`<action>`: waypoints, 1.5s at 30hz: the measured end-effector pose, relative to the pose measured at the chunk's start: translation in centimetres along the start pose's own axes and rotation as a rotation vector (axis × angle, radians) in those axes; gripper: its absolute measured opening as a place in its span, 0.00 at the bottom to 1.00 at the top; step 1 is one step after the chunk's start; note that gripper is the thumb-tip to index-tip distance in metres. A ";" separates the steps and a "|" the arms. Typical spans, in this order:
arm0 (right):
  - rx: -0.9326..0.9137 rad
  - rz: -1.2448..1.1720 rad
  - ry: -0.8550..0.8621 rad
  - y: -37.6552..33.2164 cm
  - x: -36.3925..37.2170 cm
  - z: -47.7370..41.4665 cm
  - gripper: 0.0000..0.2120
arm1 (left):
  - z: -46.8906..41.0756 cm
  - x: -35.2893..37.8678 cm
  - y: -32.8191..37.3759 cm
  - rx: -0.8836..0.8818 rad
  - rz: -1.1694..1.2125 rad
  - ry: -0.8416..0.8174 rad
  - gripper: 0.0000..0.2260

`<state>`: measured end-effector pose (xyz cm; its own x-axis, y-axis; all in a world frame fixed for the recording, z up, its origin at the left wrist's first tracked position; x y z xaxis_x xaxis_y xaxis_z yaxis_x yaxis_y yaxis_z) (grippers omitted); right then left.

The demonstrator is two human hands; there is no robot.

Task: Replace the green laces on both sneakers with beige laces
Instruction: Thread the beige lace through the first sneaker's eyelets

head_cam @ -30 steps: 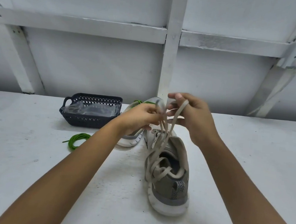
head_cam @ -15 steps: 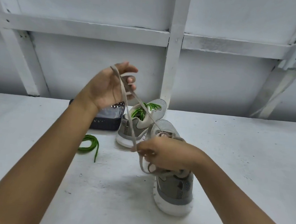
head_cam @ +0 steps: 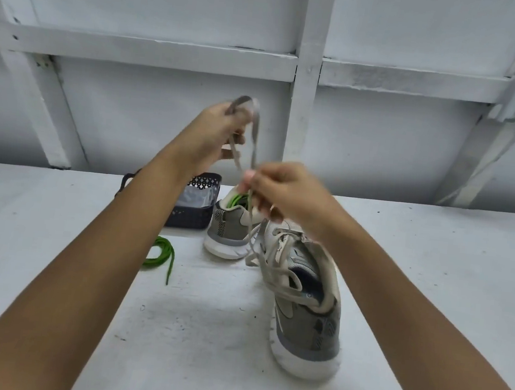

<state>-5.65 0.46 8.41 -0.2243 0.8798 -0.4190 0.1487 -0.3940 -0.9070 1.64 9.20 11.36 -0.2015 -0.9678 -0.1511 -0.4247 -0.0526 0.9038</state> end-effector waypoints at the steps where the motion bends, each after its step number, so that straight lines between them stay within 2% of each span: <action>1: 0.009 -0.151 0.053 -0.3 -1.7 -0.2 0.14 | 0.2 -0.3 -0.5 0.000 -0.140 -0.015 0.06; 3: 0.022 -0.376 0.199 -0.1 -5.7 -0.8 0.15 | 0.8 -0.5 -2.2 -0.066 -0.280 -0.053 0.09; 5: 0.059 -0.503 0.341 0.9 -9.3 -1.0 0.15 | 1.6 -0.1 -3.5 -0.122 -0.253 -0.079 0.09; 9: 0.171 -0.552 0.518 4.1 -13.2 -0.9 0.17 | 3.0 1.8 -5.1 -0.130 -0.362 -0.144 0.06; 12: 0.249 -0.639 0.495 6.5 -13.2 -1.2 0.15 | 4.8 4.7 -6.8 -0.143 -0.383 -0.304 0.04; 15: 0.379 -0.474 0.473 9.2 -12.2 -1.2 0.13 | 6.9 7.8 -8.6 -0.163 -0.507 -0.523 0.04; 17: 0.444 -0.412 0.432 10.7 -11.1 -1.2 0.13 | 7.3 8.6 -8.9 -0.135 -0.532 -0.507 0.04; 20: 0.481 -0.552 0.342 12.1 -9.3 -1.2 0.14 | 7.5 9.4 -8.4 -0.076 -0.518 -0.450 0.05; 22: 0.473 -0.639 0.327 12.4 -8.9 -1.3 0.15 | 8.0 10.2 -7.2 0.006 -0.491 -0.470 0.06; 25: 0.462 -0.650 0.351 12.8 -9.3 -1.2 0.14 | 9.6 11.6 -5.2 0.097 -0.435 -0.577 0.06; 29: 0.466 -0.608 0.353 13.3 -9.2 -1.0 0.12 | 12.2 13.4 -5.8 0.089 -0.540 -0.841 0.08; 34: 0.457 -0.590 0.314 13.4 -8.3 -1.0 0.13 | 12.3 13.6 -6.1 0.101 -0.551 -0.888 0.05; 38: 0.456 -0.583 0.293 13.5 -7.7 -0.8 0.14 | 11.8 13.2 -5.8 0.121 -0.387 -0.822 0.03; 42: 0.466 -0.589 0.272 13.6 -7.2 -0.6 0.14 | 10.5 11.2 -4.8 0.037 0.180 -0.580 0.05; 45: 0.463 -0.600 0.260 13.5 -6.9 -0.5 0.14 | 9.6 9.5 -4.6 0.009 0.526 -0.461 0.06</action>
<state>-1.58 -10.75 -0.93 0.1006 0.9879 0.1179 -0.3541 0.1463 -0.9237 -6.78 2.60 1.96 -0.7354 -0.6610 0.1491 -0.1750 0.3978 0.9006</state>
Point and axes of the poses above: each hand's wrist, its own z-axis away from the middle knuckle, its own x-axis out of the palm, y = z × x, the point moved 10 cm from there along -z, towards the middle knuckle, and after that the axes turned 10 degrees about x, right-handed, at the moved point
